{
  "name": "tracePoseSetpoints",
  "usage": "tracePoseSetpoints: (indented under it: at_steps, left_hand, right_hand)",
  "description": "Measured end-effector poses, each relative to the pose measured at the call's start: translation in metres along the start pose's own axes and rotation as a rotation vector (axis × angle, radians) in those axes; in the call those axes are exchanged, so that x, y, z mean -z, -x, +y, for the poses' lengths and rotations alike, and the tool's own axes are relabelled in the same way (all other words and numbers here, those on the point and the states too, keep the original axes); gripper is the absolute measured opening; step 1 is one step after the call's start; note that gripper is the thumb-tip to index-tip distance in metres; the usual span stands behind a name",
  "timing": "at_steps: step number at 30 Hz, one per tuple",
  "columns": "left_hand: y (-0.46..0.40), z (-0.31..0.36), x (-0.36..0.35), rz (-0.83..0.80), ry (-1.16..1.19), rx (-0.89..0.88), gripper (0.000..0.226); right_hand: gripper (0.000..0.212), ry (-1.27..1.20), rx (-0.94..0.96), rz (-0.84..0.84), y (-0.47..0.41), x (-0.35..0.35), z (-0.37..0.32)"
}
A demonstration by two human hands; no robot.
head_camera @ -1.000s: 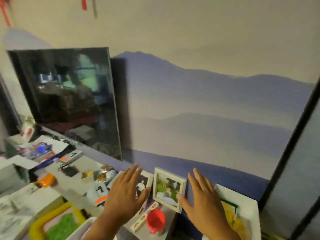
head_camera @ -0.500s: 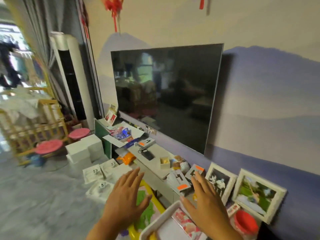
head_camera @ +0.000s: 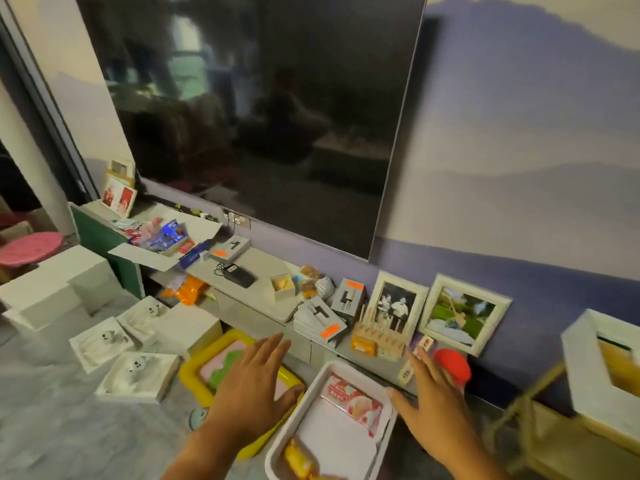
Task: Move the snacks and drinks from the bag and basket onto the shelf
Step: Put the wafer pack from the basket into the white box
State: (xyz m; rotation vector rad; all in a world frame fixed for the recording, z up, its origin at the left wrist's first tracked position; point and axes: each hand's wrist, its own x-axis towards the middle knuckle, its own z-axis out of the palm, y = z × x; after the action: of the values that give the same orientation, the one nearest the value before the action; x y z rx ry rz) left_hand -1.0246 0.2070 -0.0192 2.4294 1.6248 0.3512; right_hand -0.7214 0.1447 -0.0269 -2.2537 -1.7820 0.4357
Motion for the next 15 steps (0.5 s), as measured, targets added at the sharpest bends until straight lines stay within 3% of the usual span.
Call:
tracePoseSetpoints:
  at_steps: [8,15]
  left_hand:
    - [-0.094,-0.026,-0.047,-0.147,-0.024,-0.213,0.071]
    - [-0.181,-0.053,-0.2,-0.268,0.037,-0.427,0.067]
  right_hand:
    - [0.092,-0.013,-0.216,-0.062,-0.036,-0.046,0.003]
    - [0.089,-0.009,-0.386,-0.041,-0.088,-0.137,0.04]
